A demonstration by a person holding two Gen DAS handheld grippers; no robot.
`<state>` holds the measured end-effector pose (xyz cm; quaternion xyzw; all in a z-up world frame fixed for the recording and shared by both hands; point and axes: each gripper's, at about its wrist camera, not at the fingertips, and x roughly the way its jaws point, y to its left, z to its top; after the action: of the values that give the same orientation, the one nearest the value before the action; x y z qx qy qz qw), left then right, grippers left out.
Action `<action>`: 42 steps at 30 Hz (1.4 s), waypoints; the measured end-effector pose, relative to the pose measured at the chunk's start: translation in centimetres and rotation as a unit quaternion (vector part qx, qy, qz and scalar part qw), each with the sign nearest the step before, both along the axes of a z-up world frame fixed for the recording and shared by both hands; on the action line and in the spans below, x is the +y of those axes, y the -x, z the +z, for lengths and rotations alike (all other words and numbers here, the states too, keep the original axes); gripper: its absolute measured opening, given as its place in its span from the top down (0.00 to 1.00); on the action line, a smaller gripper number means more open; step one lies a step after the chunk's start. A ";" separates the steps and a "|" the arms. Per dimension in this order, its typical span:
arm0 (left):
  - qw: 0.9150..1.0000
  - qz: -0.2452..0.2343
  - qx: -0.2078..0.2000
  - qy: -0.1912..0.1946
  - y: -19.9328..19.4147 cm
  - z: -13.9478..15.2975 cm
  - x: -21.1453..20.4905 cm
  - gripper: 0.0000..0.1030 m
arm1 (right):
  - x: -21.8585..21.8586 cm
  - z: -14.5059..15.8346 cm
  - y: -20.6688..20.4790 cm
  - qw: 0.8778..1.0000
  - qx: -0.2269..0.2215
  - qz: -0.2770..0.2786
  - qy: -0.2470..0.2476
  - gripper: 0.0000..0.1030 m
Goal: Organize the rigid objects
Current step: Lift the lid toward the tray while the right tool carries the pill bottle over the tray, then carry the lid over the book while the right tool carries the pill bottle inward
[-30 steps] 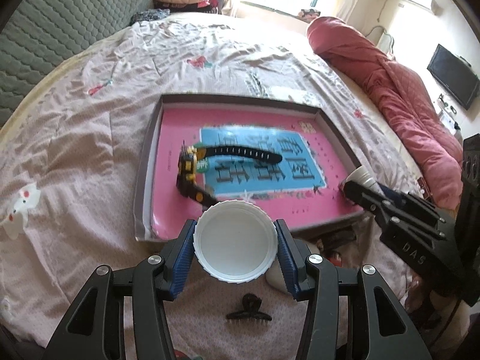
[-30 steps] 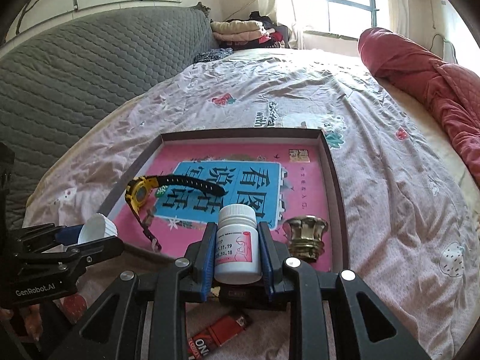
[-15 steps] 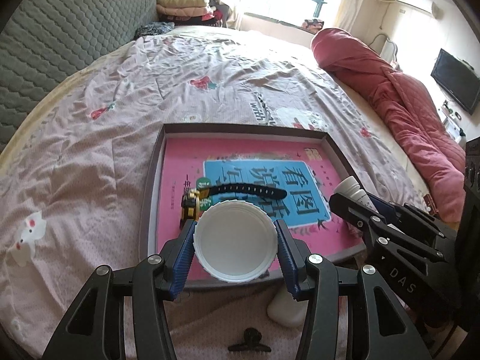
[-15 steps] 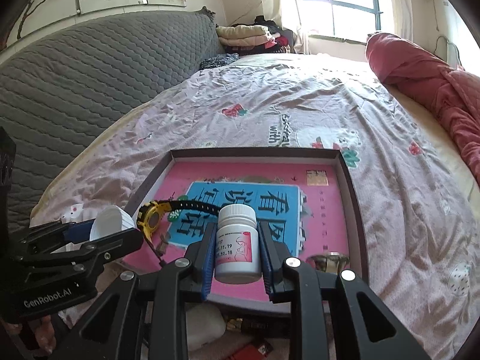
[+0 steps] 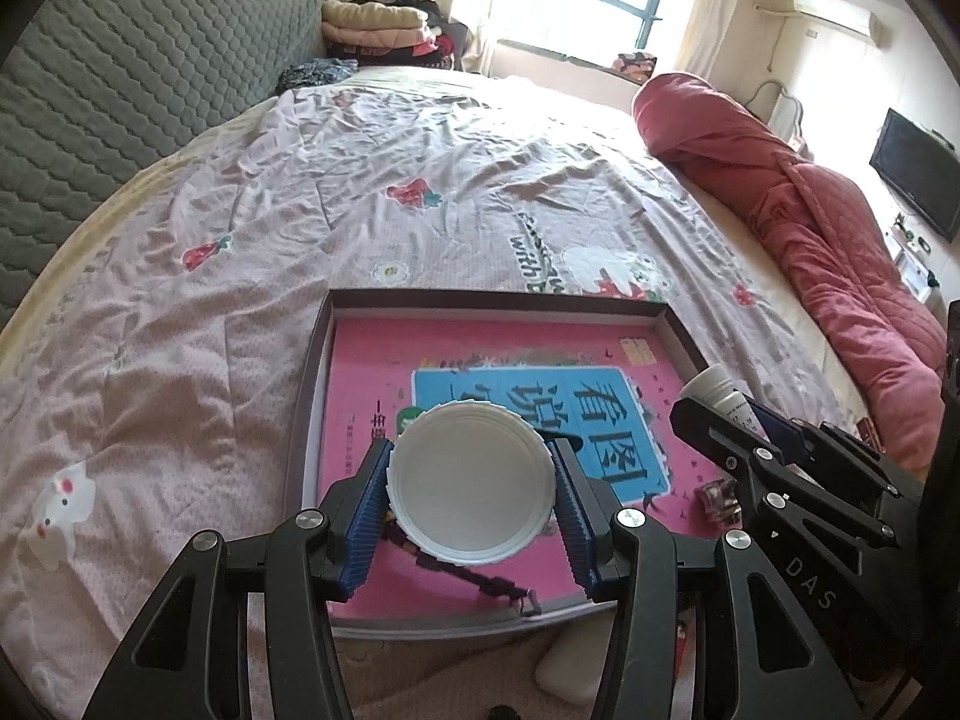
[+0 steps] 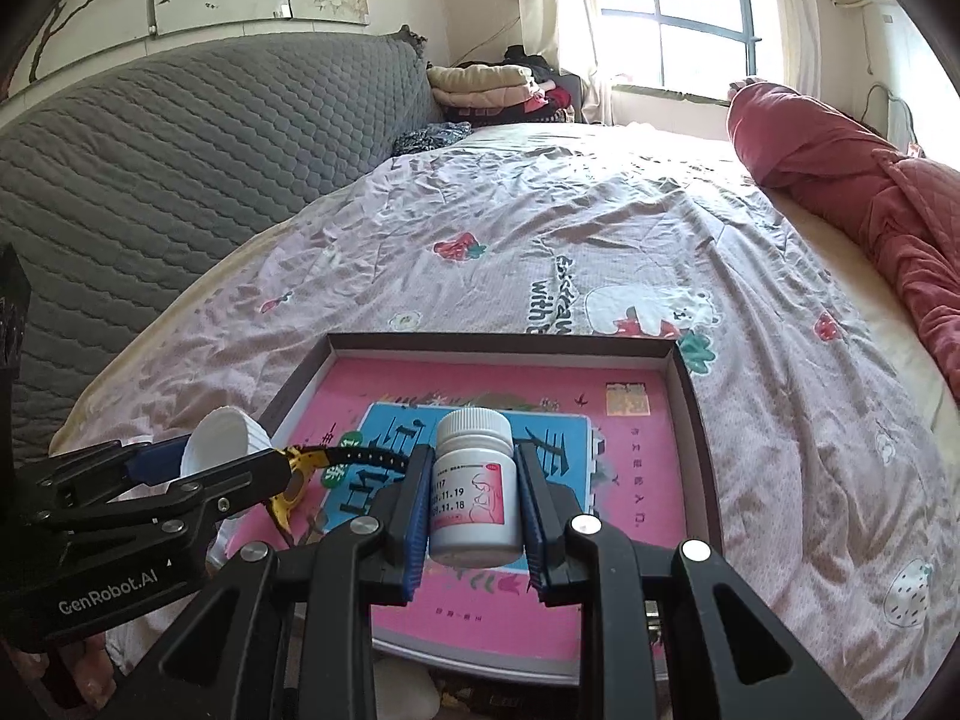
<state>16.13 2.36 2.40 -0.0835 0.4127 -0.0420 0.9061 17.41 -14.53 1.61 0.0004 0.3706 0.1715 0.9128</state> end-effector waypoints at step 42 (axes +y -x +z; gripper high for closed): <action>1.000 -0.009 0.020 -0.003 -7.0 -1.6 -0.6 0.49 | -2.9 -0.9 -6.9 0.999 0.005 -0.030 0.015 0.74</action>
<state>23.14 1.80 0.84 -0.0779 0.4317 -0.0469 0.8974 24.30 -17.44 0.67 -0.0008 0.3776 0.1383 0.9156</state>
